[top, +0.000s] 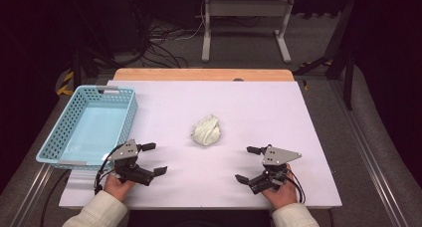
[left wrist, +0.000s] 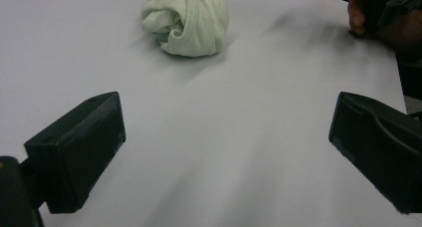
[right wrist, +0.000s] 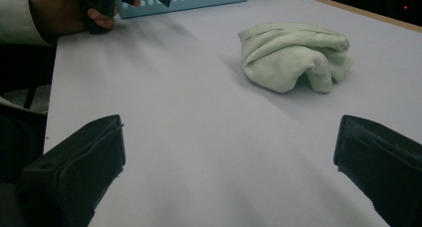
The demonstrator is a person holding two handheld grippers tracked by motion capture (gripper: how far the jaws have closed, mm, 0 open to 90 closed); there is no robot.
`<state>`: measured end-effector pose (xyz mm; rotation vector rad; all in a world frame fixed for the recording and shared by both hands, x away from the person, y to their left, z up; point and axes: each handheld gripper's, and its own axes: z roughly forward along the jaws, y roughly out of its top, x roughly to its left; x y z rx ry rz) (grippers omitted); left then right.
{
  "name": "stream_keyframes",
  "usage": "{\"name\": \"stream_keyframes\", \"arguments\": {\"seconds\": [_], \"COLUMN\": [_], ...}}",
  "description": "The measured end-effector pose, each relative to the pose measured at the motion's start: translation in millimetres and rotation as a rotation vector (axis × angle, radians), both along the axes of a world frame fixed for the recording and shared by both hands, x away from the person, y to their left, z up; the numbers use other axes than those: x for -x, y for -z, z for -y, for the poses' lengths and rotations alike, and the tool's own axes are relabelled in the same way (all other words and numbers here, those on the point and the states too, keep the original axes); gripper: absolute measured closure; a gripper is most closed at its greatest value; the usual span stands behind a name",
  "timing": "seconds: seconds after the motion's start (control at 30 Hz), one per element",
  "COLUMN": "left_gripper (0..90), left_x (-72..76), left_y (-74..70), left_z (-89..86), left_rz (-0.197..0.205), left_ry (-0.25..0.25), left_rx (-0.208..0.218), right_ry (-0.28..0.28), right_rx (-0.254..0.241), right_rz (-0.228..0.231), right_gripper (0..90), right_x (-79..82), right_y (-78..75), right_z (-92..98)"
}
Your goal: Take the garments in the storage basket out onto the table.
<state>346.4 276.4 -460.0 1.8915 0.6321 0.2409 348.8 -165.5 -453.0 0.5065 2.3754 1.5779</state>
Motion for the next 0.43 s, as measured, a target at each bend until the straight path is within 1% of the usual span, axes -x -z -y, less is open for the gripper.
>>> {"name": "stream_keyframes", "arguments": {"seconds": [0.2, 0.33, 0.4, 0.43], "left_gripper": [1.9, 1.9, 1.8, 1.8], "left_x": [-1.5, -2.3, -3.0, -3.3], "left_y": [0.2, 0.4, 0.0, -0.3], "left_z": [-0.7, -1.3, -2.0, -2.4], "left_rz": [-0.012, -0.018, -0.026, -0.032], "left_ry": [-0.009, -0.019, -0.019, -0.022], "left_rx": [0.02, 0.02, 0.024, 0.032], "right_ry": [0.001, -0.001, -0.003, -0.003], "right_rx": [-0.001, 0.002, 0.002, 0.002], "right_rz": [-0.002, -0.005, -0.007, -0.007], "right_gripper": [0.3, 0.3, 0.3, 0.3], "right_x": [-0.3, -0.3, -0.5, -0.5], "right_y": [0.3, 0.4, 0.6, 0.6], "right_z": [-0.3, -0.4, -0.6, -0.6]}}
